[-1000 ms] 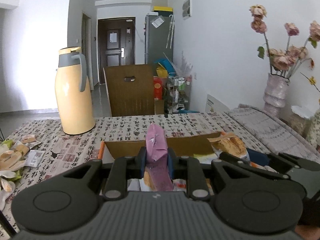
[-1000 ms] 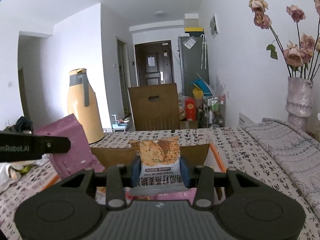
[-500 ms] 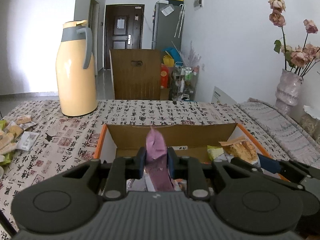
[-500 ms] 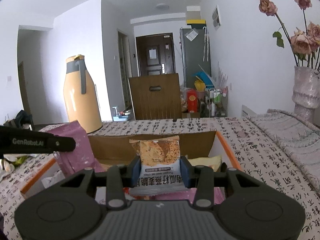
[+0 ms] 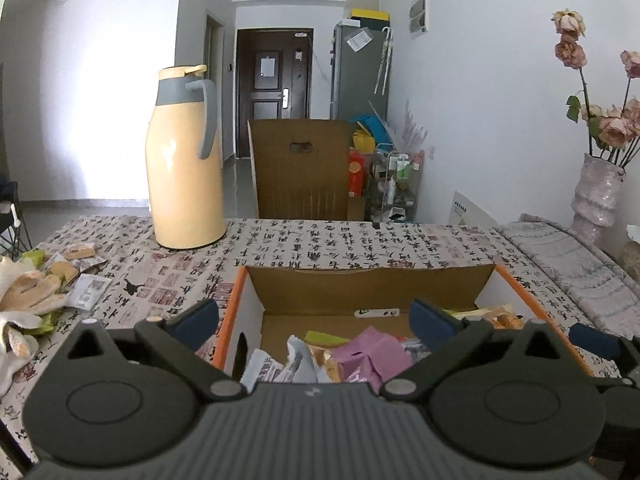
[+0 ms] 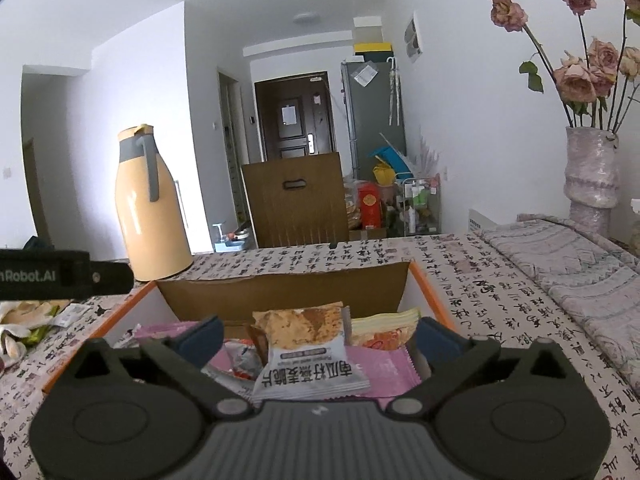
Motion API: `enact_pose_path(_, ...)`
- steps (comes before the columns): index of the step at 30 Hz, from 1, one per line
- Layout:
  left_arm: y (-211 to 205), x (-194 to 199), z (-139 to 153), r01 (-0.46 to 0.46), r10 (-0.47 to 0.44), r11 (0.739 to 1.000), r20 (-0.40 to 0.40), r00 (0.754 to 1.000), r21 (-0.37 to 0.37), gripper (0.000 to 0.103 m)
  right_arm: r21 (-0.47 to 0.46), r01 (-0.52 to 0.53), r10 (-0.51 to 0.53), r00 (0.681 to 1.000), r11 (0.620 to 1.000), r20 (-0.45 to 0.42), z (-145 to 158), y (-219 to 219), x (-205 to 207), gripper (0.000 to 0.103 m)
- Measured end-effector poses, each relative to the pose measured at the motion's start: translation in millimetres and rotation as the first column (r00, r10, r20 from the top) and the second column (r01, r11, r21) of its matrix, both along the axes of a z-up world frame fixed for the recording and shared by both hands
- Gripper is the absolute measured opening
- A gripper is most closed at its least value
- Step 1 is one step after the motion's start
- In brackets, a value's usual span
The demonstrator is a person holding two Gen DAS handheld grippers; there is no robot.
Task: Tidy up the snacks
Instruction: 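Open both grippers to drop the packets into the box, then withdraw both grippers from the box toward the last packets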
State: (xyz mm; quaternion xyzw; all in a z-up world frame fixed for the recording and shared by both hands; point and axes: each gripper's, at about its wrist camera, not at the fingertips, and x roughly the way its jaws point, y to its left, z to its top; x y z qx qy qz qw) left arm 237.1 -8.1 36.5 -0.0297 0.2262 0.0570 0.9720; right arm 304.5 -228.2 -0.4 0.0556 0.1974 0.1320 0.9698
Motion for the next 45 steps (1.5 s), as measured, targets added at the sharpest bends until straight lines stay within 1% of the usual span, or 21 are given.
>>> enact_pose_path(7,0,-1,2,-0.002,0.002,1.000,-0.010,1.000,-0.005,0.103,0.004,0.001,-0.001,1.000,1.000,-0.003,2,-2,0,0.103)
enact_pose_path(10,0,-2,7,-0.002,0.001,1.000,-0.013,1.000,-0.019,0.103,-0.004,0.004,-0.004,1.000,1.000,-0.002,7,-1,0,0.103)
enact_pose_path(13,1,-7,12,-0.003,0.003,1.000,-0.014,1.000,-0.018,0.103,-0.016,0.008,-0.008,1.000,1.000,0.005,14,0,-4,0.103)
enact_pose_path(18,6,-21,18,-0.006,0.006,1.000,-0.017,1.000,-0.021,0.103,-0.033,0.007,-0.006,1.000,0.999,0.007,22,0,-17,0.103)
enact_pose_path(26,20,-52,17,-0.007,0.006,1.000,-0.036,0.999,-0.023,0.103,-0.050,0.009,-0.010,1.000,0.999,-0.019,23,-1,-47,0.103)
enact_pose_path(33,36,-85,4,0.002,-0.003,1.000,-0.061,0.998,-0.011,0.103,-0.054,0.001,-0.004,0.998,0.999,-0.055,17,1,-78,0.103)
enact_pose_path(38,48,-105,-10,-0.012,0.010,1.000,-0.088,0.996,-0.015,0.103,-0.063,-0.020,0.014,0.996,0.998,-0.085,8,7,-99,0.103)
enact_pose_path(45,62,-124,-30,-0.004,0.002,1.000,-0.118,0.993,-0.017,0.103,-0.068,-0.036,0.026,0.989,0.997,-0.148,-10,15,-113,0.103)
